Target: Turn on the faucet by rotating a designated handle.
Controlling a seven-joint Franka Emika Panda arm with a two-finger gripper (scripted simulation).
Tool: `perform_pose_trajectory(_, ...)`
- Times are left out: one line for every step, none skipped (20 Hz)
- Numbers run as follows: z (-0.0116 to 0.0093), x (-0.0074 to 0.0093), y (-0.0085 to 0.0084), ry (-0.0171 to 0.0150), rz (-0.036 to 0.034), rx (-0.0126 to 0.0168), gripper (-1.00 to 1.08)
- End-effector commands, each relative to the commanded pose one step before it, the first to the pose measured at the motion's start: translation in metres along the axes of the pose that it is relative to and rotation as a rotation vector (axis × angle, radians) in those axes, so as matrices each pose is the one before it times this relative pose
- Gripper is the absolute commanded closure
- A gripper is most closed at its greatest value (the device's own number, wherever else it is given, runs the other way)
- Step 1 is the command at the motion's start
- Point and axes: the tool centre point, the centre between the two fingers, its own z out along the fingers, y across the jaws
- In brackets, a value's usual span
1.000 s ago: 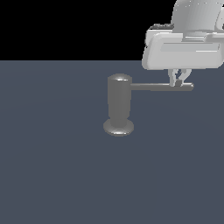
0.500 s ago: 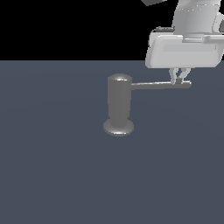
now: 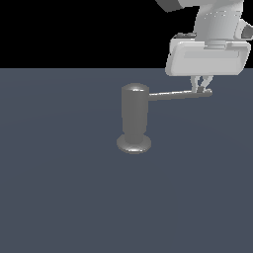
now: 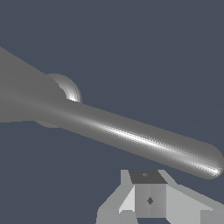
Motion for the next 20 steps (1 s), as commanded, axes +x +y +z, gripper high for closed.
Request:
perform_pose_trajectory(0.00941, -0.00036, 0.01268, -0.01543, 0.01556, 0.00053, 1.08)
perform_pose_trajectory(0.00029, 0.00212, 0.00212, -0.00056, 0.00078, 0.0002, 1.08)
perform_pose_trajectory(0.00019, 0.00214, 0.00198, -0.00039, 0.00055, 0.00014, 1.08)
perform_pose_trajectory(0.00028, 0.00211, 0.0021, -0.00056, 0.00078, 0.0002, 1.08)
perform_pose_trajectory(0.00028, 0.0021, 0.0021, -0.00056, 0.00078, 0.0002, 1.08)
perform_pose_trajectory(0.00018, 0.00212, 0.00196, -0.00039, 0.00055, 0.00014, 1.08)
perform_pose_trajectory(0.00028, 0.00208, 0.00208, -0.00056, 0.00078, 0.0002, 1.08)
perform_pose_trajectory(0.00028, 0.00207, 0.00207, -0.00056, 0.00078, 0.0002, 1.08)
perform_pose_trajectory(0.00028, 0.00206, 0.00207, -0.00055, 0.00078, 0.00019, 1.08)
perform_pose_trajectory(0.00018, 0.00208, 0.00193, -0.00039, 0.00055, 0.00014, 1.08)
perform_pose_trajectory(0.00028, 0.00204, 0.00205, -0.00055, 0.00078, 0.00019, 1.08)
perform_pose_trajectory(0.00017, 0.00206, 0.00191, -0.00039, 0.00055, 0.00013, 1.08)
perform_pose_trajectory(0.00027, 0.00202, 0.00204, -0.00055, 0.00078, 0.00019, 1.08)
perform_pose_trajectory(0.00027, 0.00201, 0.00203, -0.00055, 0.00078, 0.00018, 1.08)
perform_pose_trajectory(0.00016, 0.00203, 0.00188, -0.00039, 0.00056, 0.00013, 1.08)
perform_pose_trajectory(0.0, 0.0, 0.0, 0.0, 0.0, 0.0, 1.08)
perform_pose_trajectory(-0.01266, 0.00979, -0.01882, 0.02138, -0.03042, 0.00228, 1.08)
perform_pose_trajectory(0.00029, 0.00326, -0.00024, -0.0004, 0.00056, -0.00003, 1.08)
perform_pose_trajectory(0.00037, 0.00321, -0.00011, -0.00056, 0.0008, -0.00004, 1.08)
perform_pose_trajectory(0.00028, 0.00322, -0.00023, -0.0004, 0.00056, -0.00003, 1.08)
